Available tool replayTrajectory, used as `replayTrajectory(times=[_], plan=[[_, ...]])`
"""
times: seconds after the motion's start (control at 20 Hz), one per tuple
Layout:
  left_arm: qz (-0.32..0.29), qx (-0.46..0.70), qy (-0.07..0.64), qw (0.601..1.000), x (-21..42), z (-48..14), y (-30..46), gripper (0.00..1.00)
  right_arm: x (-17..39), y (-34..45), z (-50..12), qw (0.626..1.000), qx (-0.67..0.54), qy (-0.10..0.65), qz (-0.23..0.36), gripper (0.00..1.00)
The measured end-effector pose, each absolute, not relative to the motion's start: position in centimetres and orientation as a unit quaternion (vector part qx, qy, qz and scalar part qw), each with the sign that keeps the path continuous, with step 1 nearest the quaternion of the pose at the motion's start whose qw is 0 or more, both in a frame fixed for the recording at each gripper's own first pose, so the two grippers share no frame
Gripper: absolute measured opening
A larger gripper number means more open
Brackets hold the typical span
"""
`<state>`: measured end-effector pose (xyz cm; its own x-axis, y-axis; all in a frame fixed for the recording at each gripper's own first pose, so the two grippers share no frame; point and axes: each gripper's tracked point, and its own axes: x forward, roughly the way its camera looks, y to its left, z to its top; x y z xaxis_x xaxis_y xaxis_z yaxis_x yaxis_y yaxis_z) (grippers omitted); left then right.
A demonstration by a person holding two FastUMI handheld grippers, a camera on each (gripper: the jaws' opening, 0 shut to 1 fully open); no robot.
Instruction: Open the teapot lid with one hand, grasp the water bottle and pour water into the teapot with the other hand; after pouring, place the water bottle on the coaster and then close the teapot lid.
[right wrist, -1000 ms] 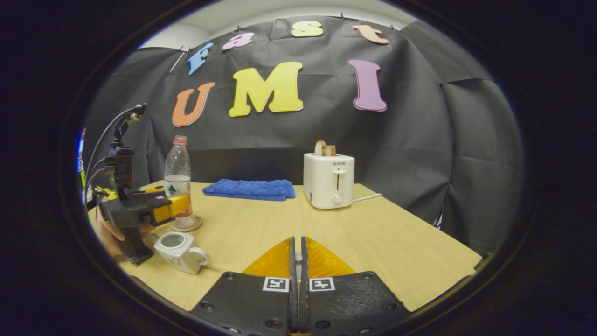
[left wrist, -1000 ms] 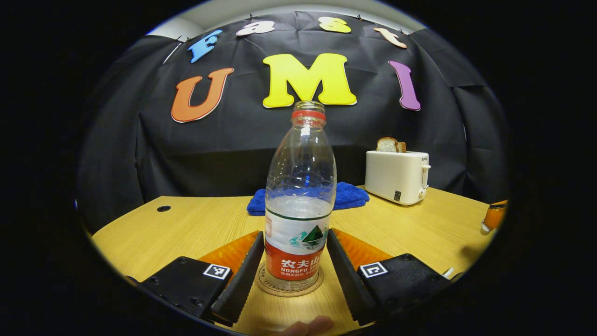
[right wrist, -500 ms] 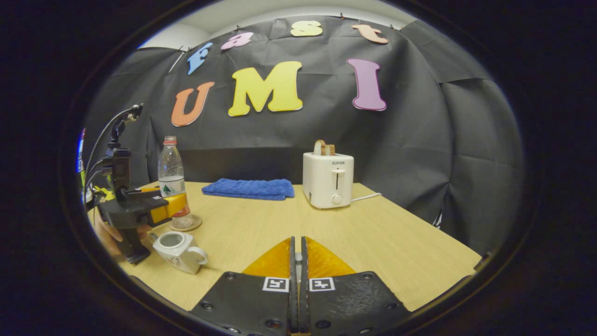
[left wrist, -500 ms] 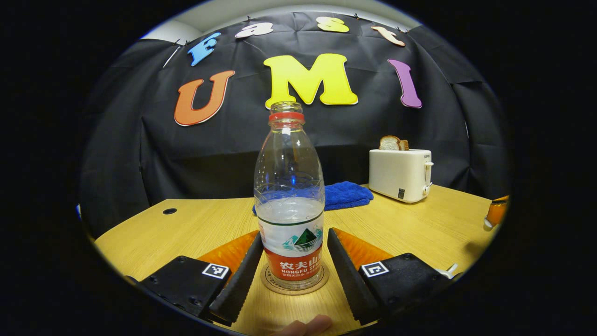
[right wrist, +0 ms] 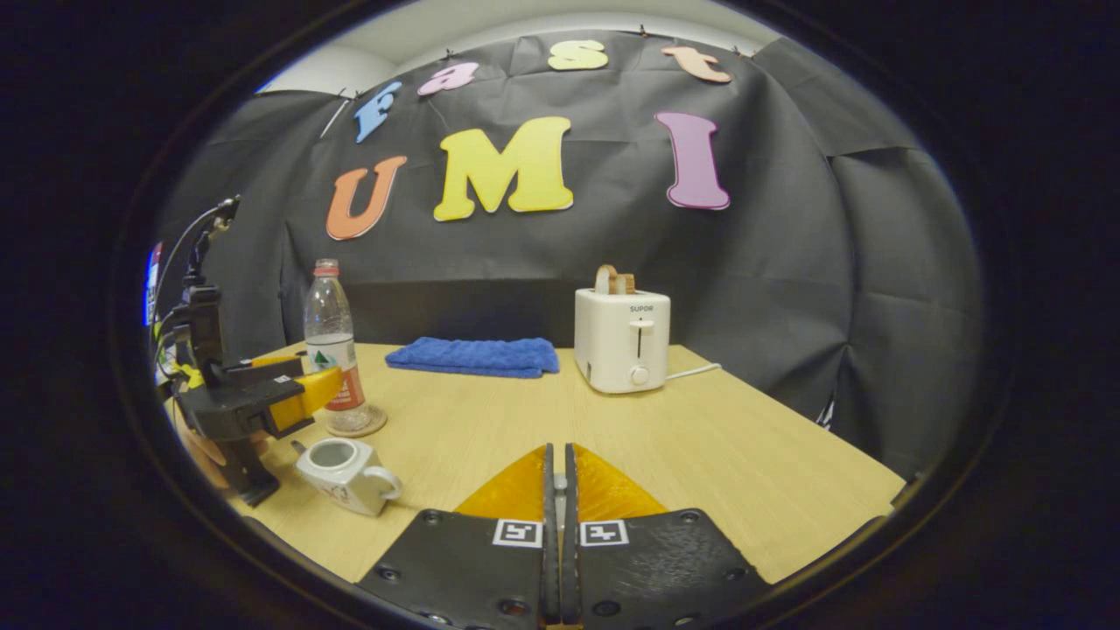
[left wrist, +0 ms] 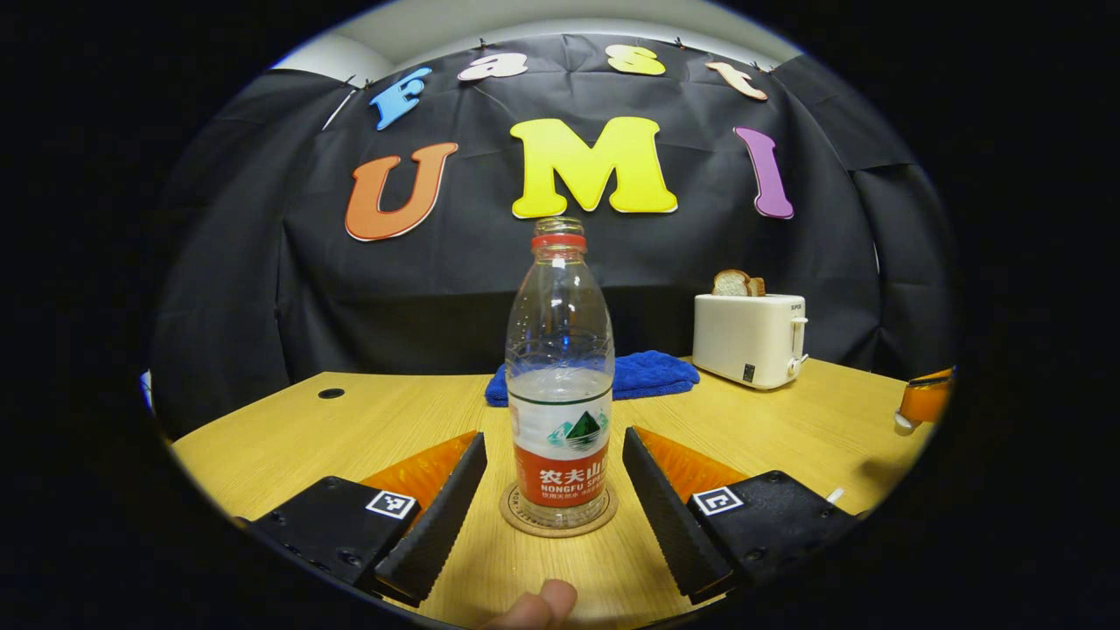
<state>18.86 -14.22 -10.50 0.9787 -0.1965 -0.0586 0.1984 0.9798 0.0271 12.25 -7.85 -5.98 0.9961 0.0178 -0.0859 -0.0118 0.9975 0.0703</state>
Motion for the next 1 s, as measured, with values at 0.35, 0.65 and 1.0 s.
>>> replayTrajectory(times=[0.35, 0.65, 1.0], plan=[[-0.079, 0.021, 0.01, 0.997, 13.6, -10.1, -11.0, 0.98, 11.6, -6.2, -5.7, 0.999, 0.004, 0.036, 0.018, 0.02], [-0.033, 0.024, -0.008, 0.999, 8.2, -8.2, -5.8, 0.98, 10.1, -0.5, -4.1, 0.995, -0.004, 0.021, 0.098, 0.02], [-0.021, -0.001, -0.029, 0.999, 2.2, -2.5, -2.4, 0.98, 10.6, 5.4, -3.0, 0.984, 0.013, 0.037, 0.171, 0.02]])
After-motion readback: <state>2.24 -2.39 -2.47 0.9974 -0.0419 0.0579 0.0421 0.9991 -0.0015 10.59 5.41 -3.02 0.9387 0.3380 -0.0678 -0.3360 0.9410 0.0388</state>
